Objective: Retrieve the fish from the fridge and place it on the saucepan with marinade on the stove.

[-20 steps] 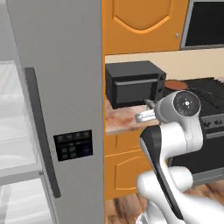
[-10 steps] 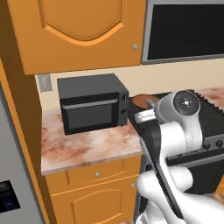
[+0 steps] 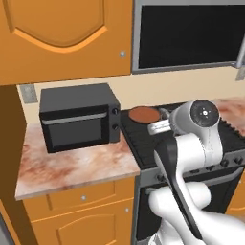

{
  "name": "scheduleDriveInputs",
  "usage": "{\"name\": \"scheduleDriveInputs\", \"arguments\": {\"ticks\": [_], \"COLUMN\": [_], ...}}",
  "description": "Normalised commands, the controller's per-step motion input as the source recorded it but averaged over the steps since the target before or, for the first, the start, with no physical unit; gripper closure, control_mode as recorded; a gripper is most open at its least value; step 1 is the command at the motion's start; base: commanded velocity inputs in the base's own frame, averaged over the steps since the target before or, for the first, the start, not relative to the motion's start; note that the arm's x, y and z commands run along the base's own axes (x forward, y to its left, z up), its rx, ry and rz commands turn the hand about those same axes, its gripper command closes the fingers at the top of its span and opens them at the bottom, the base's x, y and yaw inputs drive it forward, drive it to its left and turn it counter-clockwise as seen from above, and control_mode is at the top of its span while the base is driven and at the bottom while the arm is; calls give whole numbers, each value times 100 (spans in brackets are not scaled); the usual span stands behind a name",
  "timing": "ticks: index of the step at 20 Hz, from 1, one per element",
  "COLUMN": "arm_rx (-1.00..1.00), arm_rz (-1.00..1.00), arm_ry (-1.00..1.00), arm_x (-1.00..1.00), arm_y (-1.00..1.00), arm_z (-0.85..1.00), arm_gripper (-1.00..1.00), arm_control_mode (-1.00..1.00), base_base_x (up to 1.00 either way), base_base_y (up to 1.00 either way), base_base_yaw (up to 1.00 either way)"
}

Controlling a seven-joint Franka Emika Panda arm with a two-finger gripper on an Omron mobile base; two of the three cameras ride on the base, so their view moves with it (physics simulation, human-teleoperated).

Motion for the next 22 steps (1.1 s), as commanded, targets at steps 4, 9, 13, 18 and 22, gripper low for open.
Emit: {"name": "scheduleDriveInputs", "arguments": {"ticks": [4,9,13,18,22], "arm_rx": [0,0,0,0,0], "arm_rz": [0,0,0,0,0], "arm_ry": [0,0,0,0,0], "arm_x": [0,0,0,0,0], "arm_y": [0,0,0,0,0], "arm_z": [0,0,0,0,0], "arm_gripper": [100,100,100,100,100], "arm_control_mode": [100,100,100,100,100], "base_base_x": [11,21,24,37,47], "base_base_y": [-58,-42,-1,0,0], "base_base_yaw": [1,0,0,0,0]}}
